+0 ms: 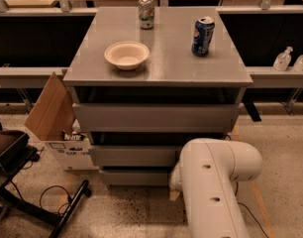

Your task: Open bottom drawer

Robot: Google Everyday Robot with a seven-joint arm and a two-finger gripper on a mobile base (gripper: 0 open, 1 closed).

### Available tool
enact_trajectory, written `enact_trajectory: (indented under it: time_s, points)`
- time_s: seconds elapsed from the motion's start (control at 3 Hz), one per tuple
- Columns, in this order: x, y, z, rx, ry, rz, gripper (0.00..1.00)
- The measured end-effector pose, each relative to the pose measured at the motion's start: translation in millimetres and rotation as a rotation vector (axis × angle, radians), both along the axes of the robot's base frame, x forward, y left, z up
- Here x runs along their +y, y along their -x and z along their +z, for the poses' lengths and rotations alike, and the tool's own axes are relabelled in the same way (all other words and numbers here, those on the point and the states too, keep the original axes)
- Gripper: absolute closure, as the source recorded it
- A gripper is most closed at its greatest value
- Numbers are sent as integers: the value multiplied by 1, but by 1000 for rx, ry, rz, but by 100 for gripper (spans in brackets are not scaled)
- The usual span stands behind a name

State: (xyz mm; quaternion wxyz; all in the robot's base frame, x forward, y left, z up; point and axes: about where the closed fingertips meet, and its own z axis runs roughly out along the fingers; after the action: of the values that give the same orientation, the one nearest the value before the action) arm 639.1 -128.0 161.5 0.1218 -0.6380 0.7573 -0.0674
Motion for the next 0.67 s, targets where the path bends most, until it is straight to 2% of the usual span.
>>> enact_trajectory:
  time_s: [0.33,0.67]
  points:
    - [-3,6,-11,31,-1,-23,47]
    - [-3,6,-6,33,-1,-24,78]
